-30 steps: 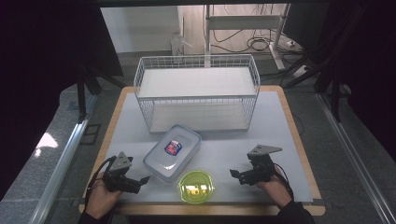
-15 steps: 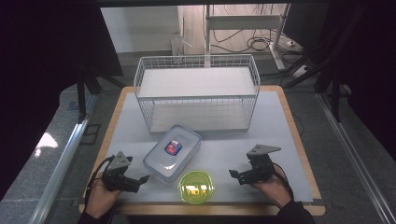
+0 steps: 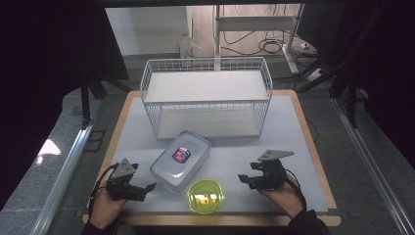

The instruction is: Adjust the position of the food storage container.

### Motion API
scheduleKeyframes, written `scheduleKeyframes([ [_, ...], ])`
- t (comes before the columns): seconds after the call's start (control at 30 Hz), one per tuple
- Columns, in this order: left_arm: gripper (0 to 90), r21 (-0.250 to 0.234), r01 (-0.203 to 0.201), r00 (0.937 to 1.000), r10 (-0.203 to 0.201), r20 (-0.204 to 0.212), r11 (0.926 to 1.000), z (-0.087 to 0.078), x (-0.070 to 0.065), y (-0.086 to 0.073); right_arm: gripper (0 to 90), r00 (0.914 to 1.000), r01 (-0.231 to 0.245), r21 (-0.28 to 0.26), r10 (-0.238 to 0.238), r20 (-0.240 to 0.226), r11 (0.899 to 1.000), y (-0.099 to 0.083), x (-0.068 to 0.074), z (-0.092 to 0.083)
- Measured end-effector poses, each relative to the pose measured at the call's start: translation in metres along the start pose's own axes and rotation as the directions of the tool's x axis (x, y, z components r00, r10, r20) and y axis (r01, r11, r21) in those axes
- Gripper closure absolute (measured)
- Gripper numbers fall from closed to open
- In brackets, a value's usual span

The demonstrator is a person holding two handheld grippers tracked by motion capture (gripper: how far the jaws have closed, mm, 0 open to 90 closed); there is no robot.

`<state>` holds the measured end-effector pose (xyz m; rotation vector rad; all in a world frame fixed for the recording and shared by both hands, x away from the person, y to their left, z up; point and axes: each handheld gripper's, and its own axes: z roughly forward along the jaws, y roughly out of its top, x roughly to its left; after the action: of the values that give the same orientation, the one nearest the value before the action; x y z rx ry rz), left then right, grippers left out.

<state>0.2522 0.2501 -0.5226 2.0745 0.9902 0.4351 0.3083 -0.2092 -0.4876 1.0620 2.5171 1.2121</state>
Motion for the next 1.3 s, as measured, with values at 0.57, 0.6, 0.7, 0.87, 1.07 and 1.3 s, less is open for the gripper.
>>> scheduleKeyframes([
  [0.57,2.8,0.002,0.002,0.9997,-0.002,-0.024,1.0000,0.000,0.001,0.000,89.7,0.9747,0.183,-0.048,-0.188,-0.122,0.982,0.025,0.040,-0.003],
  [0.6,2.9,0.004,0.003,0.9996,-0.003,-0.027,1.0000,0.000,0.001,0.000,89.8,0.9683,0.201,-0.046,-0.206,-0.142,0.978,0.028,0.048,0.000],
  [0.7,3.0,0.004,0.005,0.9995,-0.005,-0.031,1.0000,0.000,0.002,0.000,89.8,0.9525,0.241,-0.037,-0.244,-0.182,0.970,0.031,0.063,0.010],
  [0.87,3.2,0.007,0.004,0.9994,-0.004,-0.034,1.0000,0.000,0.002,0.000,89.8,0.9226,0.299,-0.025,-0.296,-0.247,0.954,0.035,0.089,0.027],
  [1.07,3.3,0.013,-0.004,0.9992,0.004,-0.039,0.9999,0.000,0.001,0.000,89.8,0.8899,0.345,-0.019,-0.333,-0.312,0.938,0.039,0.114,0.041],
  [1.3,3.6,0.013,-0.007,0.9991,0.008,-0.043,0.9999,0.000,0.001,0.000,89.8,0.8446,0.404,0.002,-0.372,-0.385,0.915,0.045,0.148,0.062],
])
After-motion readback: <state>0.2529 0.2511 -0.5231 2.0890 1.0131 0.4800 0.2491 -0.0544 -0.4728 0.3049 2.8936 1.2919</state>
